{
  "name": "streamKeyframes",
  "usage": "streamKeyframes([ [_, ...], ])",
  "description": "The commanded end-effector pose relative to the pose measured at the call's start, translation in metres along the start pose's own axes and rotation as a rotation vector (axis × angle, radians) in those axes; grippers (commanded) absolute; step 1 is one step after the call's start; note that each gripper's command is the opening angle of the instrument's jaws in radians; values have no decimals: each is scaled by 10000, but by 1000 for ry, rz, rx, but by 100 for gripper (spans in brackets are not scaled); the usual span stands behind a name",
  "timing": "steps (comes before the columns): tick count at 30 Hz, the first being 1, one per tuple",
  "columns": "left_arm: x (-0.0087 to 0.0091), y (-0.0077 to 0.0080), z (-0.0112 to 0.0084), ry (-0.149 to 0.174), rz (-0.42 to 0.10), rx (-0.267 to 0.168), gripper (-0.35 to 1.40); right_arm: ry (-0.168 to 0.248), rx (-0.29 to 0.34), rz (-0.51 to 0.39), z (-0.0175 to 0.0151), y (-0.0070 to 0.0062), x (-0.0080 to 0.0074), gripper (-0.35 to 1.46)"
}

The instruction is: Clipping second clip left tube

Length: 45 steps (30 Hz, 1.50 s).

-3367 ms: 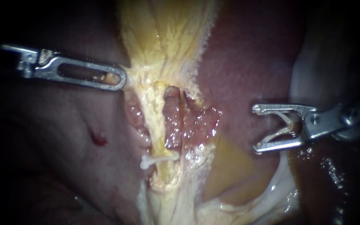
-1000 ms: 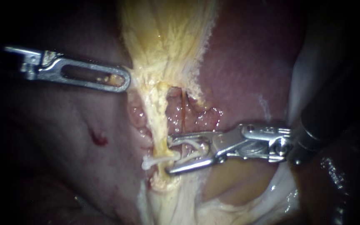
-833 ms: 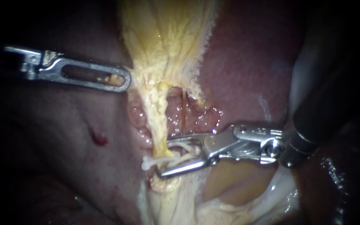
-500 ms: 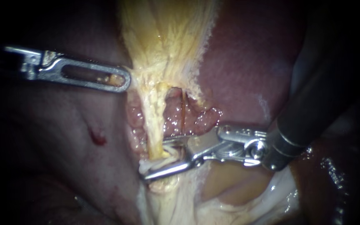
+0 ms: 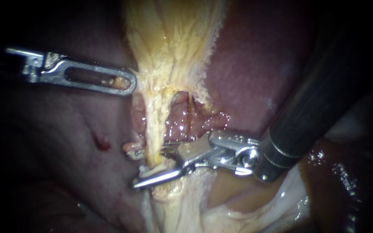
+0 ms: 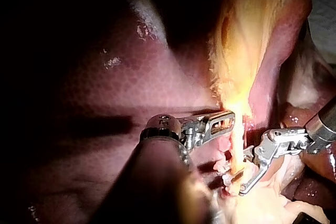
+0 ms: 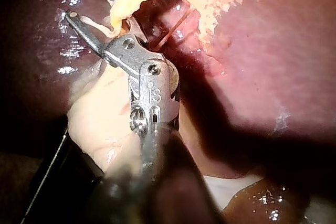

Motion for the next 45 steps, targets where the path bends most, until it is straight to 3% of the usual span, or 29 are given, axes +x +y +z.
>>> streamKeyframes([
  [1, 0, 0, 0, 0, 0, 0, -35, 1, 10, -2, -2, -2, -1, 49],
  [12, 0, 0, 0, 0, 0, 0, -35, -6, 109, -18, 10, -35, 3, 49],
  [21, 0, 1, 0, 0, 0, 0, -35, -11, 134, -22, 18, -53, 8, 48],
  [35, 0, 1, 0, 0, 0, 0, -35, -12, 137, -22, 11, -52, 5, 38],
  [39, 0, 1, 0, 0, 0, 0, -35, -12, 138, -21, 7, -50, 5, 25],
  [43, 0, 2, 0, 0, 0, 0, -35, -13, 141, -21, 0, -48, 3, -5],
  [45, 0, 1, 0, 0, 0, 0, -35, -13, 141, -21, -2, -47, 3, -12],
])
